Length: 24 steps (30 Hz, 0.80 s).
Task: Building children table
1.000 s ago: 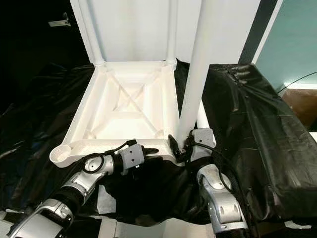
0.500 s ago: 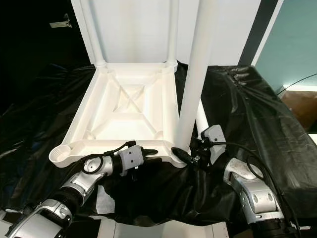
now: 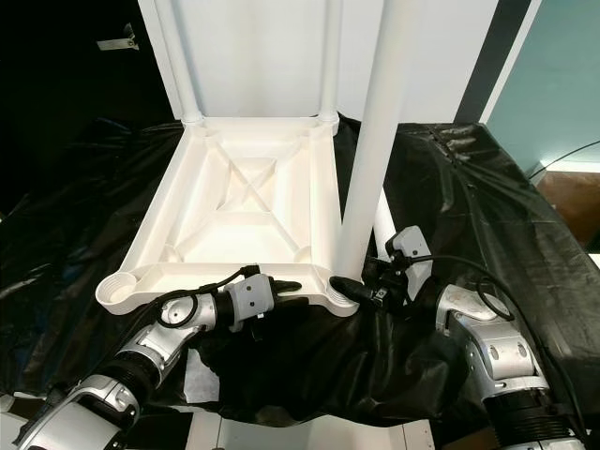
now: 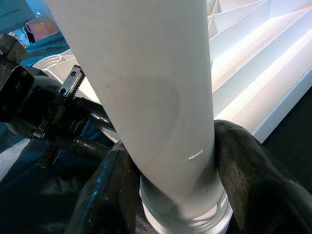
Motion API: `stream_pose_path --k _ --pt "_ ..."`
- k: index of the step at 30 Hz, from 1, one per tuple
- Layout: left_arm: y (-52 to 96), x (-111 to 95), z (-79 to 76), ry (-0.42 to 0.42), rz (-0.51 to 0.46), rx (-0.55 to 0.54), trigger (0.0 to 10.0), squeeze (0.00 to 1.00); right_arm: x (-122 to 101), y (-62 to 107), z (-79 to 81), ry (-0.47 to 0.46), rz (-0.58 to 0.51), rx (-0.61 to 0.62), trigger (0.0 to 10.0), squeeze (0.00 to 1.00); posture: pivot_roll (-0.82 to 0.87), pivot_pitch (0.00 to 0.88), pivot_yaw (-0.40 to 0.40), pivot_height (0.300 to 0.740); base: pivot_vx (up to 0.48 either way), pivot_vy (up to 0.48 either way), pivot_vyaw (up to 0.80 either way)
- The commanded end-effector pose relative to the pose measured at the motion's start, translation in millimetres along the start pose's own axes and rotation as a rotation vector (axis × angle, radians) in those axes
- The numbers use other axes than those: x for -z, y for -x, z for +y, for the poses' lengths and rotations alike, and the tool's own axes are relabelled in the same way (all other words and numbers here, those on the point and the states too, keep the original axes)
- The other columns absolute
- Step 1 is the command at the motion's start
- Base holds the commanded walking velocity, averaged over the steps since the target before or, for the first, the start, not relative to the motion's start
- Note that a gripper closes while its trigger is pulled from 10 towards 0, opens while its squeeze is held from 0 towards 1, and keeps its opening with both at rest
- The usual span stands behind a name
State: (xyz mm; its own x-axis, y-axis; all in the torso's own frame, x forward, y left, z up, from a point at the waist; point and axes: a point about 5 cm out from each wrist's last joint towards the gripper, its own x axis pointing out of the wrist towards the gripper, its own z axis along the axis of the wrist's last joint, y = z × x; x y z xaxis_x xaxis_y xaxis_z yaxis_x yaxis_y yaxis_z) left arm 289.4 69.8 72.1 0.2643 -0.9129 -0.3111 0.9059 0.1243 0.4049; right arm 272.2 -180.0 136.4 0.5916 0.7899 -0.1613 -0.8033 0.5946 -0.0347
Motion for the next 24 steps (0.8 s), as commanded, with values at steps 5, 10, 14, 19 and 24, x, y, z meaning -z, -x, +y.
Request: stream_pose_path --k 5,10,14,19,24 --pt "-0.1 30.4 -45.3 0.075 0.148 0.24 10.0 0.0 4.0 -10.3 10.7 -0.087 -0.135 0.14 0.0 0.0 -0.05 0.007 -0.023 0.74 0.0 0.0 0.0" --pt "1.2 30.7 -45.4 0.077 0.147 0.237 10.0 0.0 11.8 -22.4 34.1 -0.147 -0.218 0.435 0.0 0.0 -0.05 0.013 -0.024 0.74 0.0 0.0 0.0" --pt "1.9 31.2 -46.3 0.079 0.147 0.238 10.0 0.0 18.6 -19.1 32.5 -0.197 -0.22 0.738 0.0 0.0 -0.04 0.018 -0.022 0.74 0.0 0.0 0.0" --pt "1.2 30.5 -47.3 0.078 0.143 0.245 10.0 0.0 19.9 -3.9 18.8 -0.148 -0.191 0.989 0.0 0.0 -0.05 0.023 -0.016 0.74 0.0 0.0 0.0" --pt "0.6 30.0 -47.5 0.078 0.141 0.248 10.0 0.0 18.3 -7.2 19.6 -0.137 -0.18 1.023 0.0 0.0 -0.04 0.024 -0.02 0.74 0.0 0.0 0.0"
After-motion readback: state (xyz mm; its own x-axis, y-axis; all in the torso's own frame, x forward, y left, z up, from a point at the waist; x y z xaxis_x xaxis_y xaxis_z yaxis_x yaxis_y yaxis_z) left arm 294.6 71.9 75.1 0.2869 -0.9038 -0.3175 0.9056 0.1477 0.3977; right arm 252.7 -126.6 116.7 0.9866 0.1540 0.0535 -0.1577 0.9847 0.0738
